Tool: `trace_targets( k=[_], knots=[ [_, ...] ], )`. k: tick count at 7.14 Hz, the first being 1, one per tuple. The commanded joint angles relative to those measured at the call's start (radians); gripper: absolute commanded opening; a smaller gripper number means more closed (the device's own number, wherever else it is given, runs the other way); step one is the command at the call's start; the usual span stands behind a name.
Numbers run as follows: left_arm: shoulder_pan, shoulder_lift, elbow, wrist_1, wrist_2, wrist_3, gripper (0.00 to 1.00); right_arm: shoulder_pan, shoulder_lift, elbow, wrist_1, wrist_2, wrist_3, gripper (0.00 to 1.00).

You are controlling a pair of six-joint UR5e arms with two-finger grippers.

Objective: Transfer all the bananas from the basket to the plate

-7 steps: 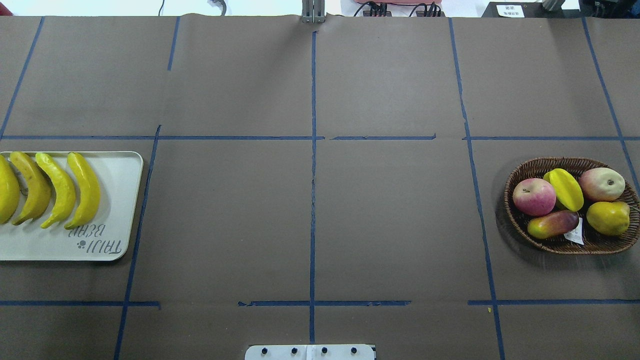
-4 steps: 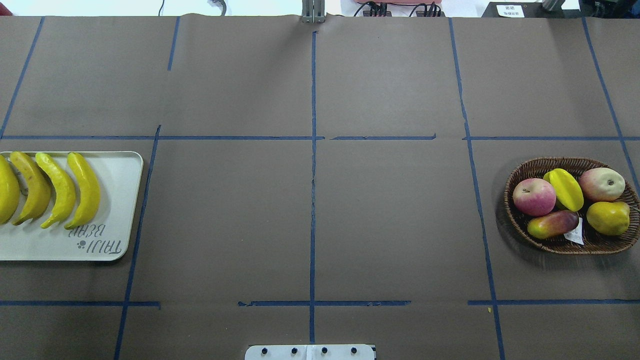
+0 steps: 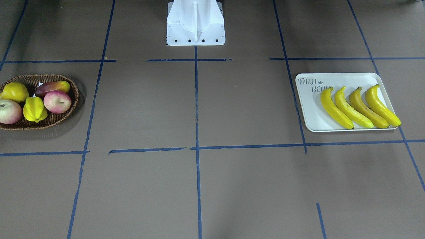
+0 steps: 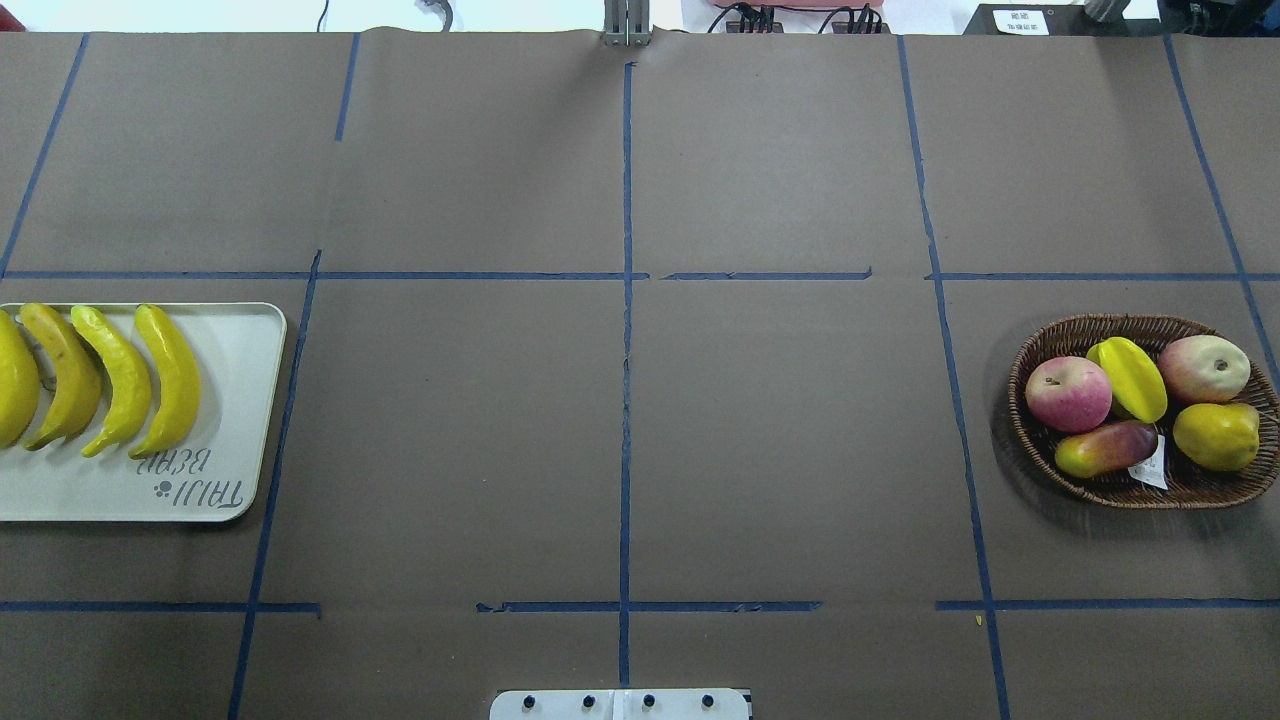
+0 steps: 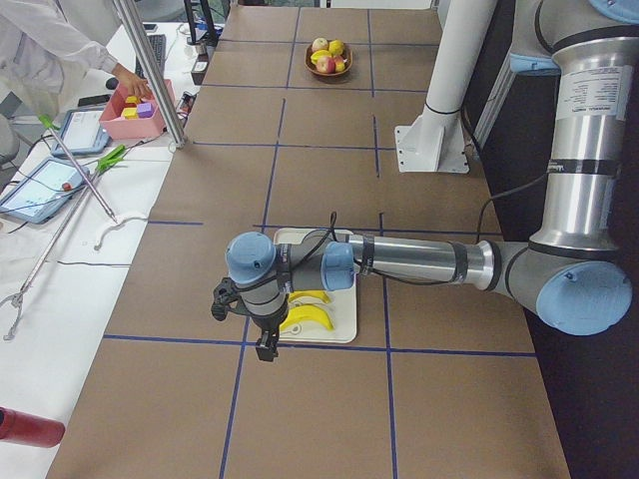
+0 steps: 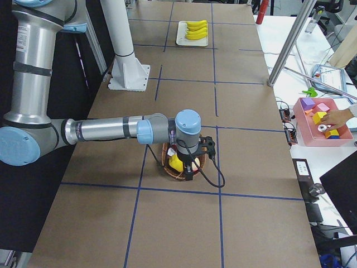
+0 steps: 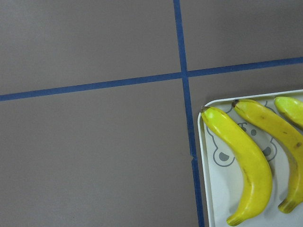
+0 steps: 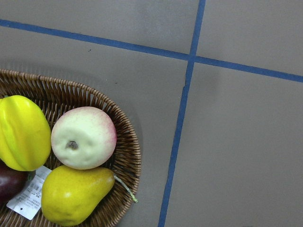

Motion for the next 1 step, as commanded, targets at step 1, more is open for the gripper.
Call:
trace_targets(
  k=[1],
  knots=[
    [0.0, 0.002, 0.0, 0.002, 0.0, 0.0, 1.0, -0.002, 0.0, 0.001, 0.0, 0.0, 0.001, 0.99]
  ],
)
